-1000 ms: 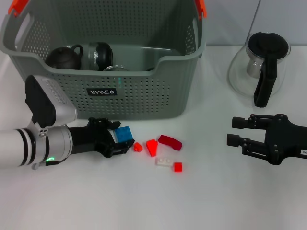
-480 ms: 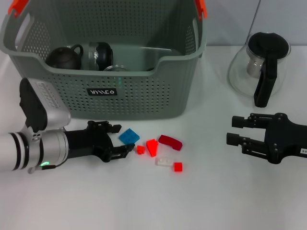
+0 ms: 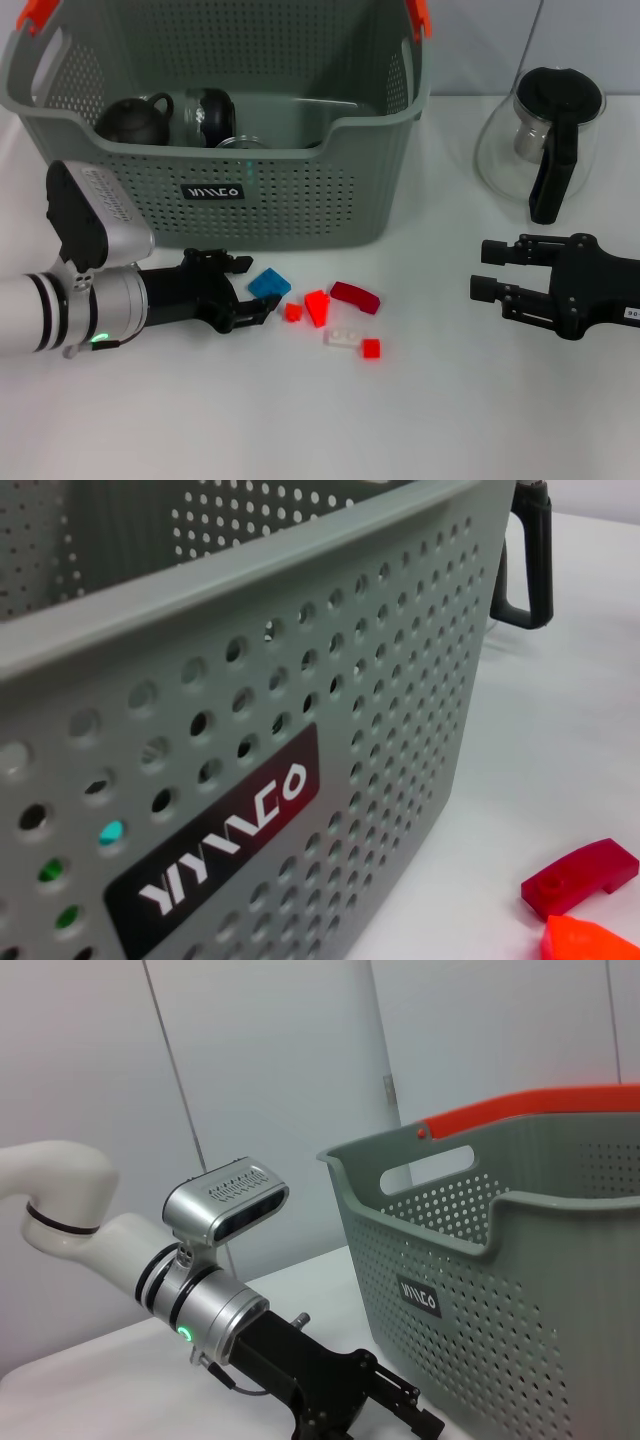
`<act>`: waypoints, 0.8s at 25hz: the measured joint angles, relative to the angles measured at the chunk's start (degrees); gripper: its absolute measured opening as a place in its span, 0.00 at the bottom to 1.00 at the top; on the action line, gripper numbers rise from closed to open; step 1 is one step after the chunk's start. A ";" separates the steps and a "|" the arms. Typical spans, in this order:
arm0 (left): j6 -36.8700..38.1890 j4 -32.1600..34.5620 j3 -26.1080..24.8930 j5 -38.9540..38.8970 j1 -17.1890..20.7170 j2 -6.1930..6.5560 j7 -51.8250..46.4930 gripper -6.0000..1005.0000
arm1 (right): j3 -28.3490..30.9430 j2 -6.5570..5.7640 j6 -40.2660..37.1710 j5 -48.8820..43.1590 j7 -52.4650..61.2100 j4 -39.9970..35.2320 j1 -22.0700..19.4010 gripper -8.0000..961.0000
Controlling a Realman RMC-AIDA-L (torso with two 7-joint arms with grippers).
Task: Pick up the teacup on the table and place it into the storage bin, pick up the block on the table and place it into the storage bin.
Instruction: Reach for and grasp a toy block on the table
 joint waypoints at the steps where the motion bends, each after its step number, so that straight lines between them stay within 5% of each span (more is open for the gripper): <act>1: -0.11 -0.12 -0.01 -0.07 -0.09 0.00 0.01 0.53 | 0.00 0.00 0.02 0.00 0.00 0.00 0.00 0.55; 20: -1.49 -1.81 0.17 0.21 -1.47 0.00 -0.07 0.50 | 0.00 0.00 0.09 0.00 -0.03 0.06 -0.40 0.55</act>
